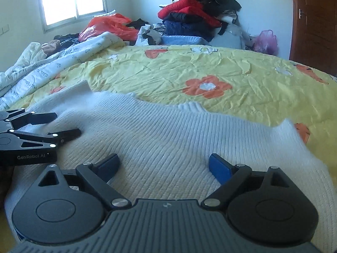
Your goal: Fold small clothes
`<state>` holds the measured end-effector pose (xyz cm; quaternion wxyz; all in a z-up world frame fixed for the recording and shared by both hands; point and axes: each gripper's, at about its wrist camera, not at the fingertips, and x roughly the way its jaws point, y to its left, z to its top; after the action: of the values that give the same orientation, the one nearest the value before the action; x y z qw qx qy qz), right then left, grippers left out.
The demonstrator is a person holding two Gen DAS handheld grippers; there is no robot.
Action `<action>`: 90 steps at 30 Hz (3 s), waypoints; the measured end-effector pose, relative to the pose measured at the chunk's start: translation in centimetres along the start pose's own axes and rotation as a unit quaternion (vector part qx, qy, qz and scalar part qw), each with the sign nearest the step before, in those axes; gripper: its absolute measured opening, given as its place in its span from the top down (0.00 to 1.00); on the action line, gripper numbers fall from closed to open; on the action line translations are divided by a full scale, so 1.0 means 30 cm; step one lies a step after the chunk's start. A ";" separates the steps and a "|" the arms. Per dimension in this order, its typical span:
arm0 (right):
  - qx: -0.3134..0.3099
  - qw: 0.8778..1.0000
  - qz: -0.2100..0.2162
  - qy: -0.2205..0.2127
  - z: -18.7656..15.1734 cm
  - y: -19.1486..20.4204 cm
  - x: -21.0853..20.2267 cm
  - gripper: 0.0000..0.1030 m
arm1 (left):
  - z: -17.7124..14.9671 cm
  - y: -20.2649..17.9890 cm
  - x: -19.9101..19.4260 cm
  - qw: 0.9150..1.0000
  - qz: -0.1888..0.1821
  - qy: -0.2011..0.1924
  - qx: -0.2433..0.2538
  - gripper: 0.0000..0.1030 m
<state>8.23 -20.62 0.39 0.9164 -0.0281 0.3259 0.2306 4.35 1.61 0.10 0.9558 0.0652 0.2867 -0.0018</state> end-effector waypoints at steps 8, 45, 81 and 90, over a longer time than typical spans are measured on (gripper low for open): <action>0.005 1.000 0.002 -0.013 -0.014 0.003 -0.017 0.11 | -0.092 0.182 -0.290 0.983 0.048 -0.023 -0.174 0.24; 0.254 0.902 0.323 0.131 0.219 -0.068 0.105 0.08 | 0.007 -0.275 -0.419 0.996 -0.083 0.005 -0.034 0.75; 0.159 0.967 0.156 0.124 0.117 -0.634 -0.101 0.45 | 0.028 -0.759 -0.313 0.943 -0.294 0.023 0.152 0.70; 0.255 0.964 0.073 -0.001 0.132 -0.771 -0.332 0.39 | 0.158 -0.456 -0.423 0.927 -0.374 -0.009 0.039 0.25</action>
<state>13.97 -44.48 7.29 0.8744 0.2303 0.3740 0.2063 -4.22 -12.98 9.30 0.8851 -0.0091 0.2813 -0.3707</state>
